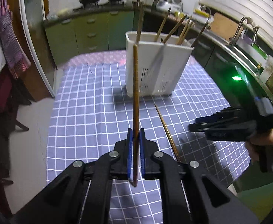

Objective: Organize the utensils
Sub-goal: 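Grasp the last chopstick with the right gripper while the left lifts its chopstick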

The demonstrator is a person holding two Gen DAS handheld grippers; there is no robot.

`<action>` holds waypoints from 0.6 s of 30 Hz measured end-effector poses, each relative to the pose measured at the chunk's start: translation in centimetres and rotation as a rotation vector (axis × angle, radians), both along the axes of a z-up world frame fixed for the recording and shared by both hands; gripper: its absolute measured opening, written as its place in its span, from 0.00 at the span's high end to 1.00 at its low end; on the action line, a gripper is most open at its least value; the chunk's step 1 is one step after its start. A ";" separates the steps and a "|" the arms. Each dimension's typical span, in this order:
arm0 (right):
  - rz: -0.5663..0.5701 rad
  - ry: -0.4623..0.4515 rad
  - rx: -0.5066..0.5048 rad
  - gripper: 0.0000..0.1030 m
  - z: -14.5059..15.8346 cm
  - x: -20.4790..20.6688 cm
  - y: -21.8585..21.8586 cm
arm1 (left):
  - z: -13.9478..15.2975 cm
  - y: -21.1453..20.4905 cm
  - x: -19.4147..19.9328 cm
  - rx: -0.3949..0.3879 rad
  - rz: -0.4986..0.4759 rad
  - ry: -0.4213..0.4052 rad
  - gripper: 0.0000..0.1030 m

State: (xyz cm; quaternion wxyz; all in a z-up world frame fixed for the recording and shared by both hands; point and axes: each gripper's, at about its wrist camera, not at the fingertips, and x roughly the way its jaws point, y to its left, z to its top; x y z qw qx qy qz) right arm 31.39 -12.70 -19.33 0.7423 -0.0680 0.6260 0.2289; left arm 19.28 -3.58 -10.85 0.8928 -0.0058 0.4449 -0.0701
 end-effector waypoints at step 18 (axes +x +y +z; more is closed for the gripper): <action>0.017 0.098 -0.103 0.85 -3.3 1.7 7.0 | 0.5 0.8 -1.4 0.003 -0.035 -0.041 0.93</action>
